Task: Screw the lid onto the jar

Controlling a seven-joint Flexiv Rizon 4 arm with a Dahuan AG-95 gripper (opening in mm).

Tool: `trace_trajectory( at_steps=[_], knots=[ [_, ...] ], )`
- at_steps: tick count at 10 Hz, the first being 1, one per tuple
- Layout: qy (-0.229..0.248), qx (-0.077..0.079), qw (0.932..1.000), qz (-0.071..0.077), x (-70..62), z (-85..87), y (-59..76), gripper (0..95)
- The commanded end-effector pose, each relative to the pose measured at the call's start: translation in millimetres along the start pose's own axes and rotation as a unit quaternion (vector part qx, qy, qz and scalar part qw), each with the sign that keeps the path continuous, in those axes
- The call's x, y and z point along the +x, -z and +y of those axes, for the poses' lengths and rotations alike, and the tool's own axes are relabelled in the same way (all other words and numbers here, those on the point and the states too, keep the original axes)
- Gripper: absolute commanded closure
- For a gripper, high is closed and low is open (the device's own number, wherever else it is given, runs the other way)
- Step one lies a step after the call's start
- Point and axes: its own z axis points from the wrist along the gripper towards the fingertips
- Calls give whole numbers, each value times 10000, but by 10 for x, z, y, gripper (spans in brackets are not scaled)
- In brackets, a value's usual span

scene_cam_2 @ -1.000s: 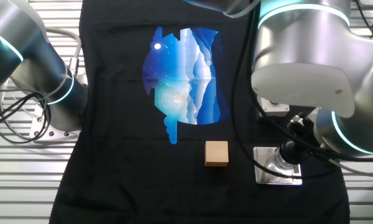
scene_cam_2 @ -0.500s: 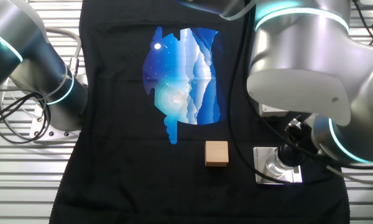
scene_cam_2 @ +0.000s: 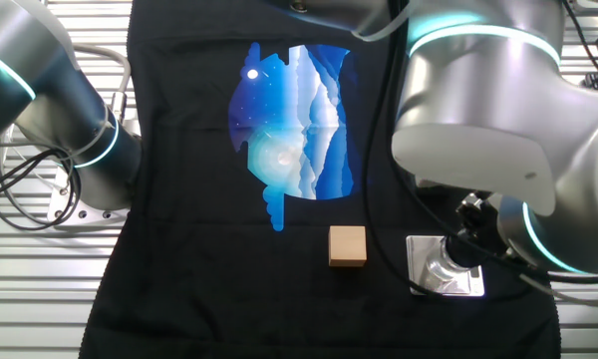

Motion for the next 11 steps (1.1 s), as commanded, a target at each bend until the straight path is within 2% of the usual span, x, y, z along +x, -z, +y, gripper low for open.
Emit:
trace_trajectory(
  at_steps=[1,5,7,11],
  knots=[
    [-44,-16,9999,-111,-2,3,-3,950],
    [-22,8,9999,-171,-3,-8,-29,950],
    [16,6,9998,-174,12,-34,-78,950],
    [14,3,9998,-177,14,-39,-88,950]
  ],
)
